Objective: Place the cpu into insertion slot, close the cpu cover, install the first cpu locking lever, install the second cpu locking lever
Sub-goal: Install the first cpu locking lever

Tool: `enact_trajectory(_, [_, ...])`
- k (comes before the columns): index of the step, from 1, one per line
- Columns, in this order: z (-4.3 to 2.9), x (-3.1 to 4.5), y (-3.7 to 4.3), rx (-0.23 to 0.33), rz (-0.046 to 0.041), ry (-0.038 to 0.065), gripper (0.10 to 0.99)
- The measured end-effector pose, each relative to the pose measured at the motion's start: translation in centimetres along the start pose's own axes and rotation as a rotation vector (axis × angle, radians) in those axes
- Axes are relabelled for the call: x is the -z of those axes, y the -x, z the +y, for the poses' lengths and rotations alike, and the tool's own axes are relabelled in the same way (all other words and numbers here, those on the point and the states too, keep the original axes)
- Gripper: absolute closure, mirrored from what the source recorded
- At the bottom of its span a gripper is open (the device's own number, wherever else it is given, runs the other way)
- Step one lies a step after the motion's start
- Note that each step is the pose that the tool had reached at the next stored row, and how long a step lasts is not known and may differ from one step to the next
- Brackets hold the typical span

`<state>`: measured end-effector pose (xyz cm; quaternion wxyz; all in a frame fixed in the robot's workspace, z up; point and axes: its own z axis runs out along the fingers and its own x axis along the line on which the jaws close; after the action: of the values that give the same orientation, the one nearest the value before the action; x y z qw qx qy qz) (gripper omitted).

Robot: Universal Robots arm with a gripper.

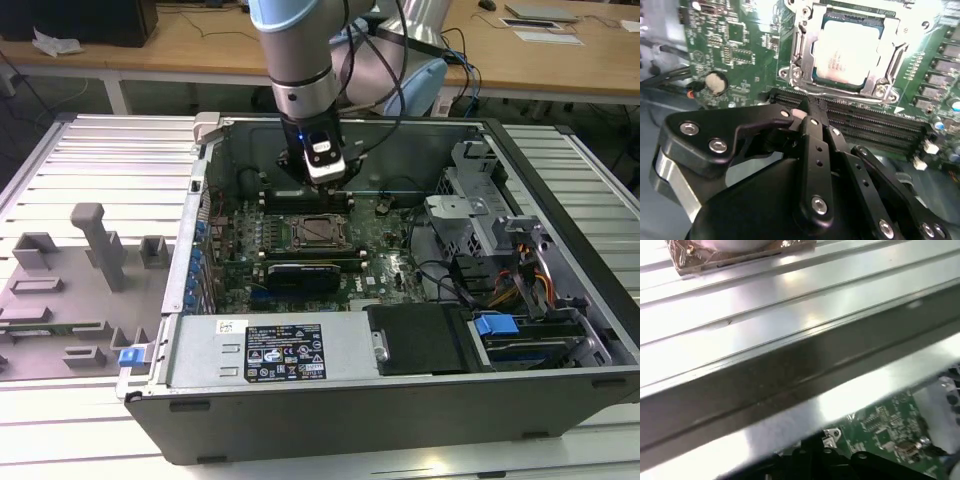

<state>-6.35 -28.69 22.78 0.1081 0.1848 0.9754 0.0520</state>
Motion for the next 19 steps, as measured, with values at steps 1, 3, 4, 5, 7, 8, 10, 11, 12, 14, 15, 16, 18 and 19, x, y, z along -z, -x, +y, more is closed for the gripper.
enact_trajectory(1, [0.05, 0.30, 0.07, 0.001, -0.0010, -0.003, 0.980])
enact_trajectory(3, [0.14, 0.76, 0.21, 0.002, -0.0030, -0.008, 0.980])
enact_trajectory(4, [0.15, 0.85, 0.23, 0.002, -0.0041, -0.010, 0.980])
enact_trajectory(5, [0.15, 0.85, 0.23, 0.002, -0.0041, -0.010, 0.980])
enact_trajectory(7, [0.15, 0.86, 0.24, 0.002, -0.0038, -0.011, 0.980])
enact_trajectory(8, [0.16, 0.85, 0.25, 0.002, 0.0020, -0.013, 0.980])
enact_trajectory(10, [0.20, 0.80, 0.34, 0.001, 0.0458, -0.037, 0.980])
enact_trajectory(11, [0.23, 0.77, 0.42, 0.000, 0.0724, -0.052, 0.980])
enact_trajectory(12, [0.23, 0.76, 0.42, 0.000, 0.0756, -0.054, 0.980])
enact_trajectory(14, [0.22, 0.76, 0.43, 0.000, 0.0763, -0.054, 0.980])
enact_trajectory(15, [0.21, 0.76, 0.44, 0.000, 0.0759, -0.055, 0.980])
enact_trajectory(16, [0.19, 0.76, 0.44, 0.001, 0.0739, -0.061, 0.980])
enact_trajectory(18, [0.00, 0.78, 0.52, 0.004, 0.0702, -0.074, 0.980])
enact_trajectory(19, [-0.08, 0.79, 0.55, 0.005, 0.0692, -0.077, 0.980])
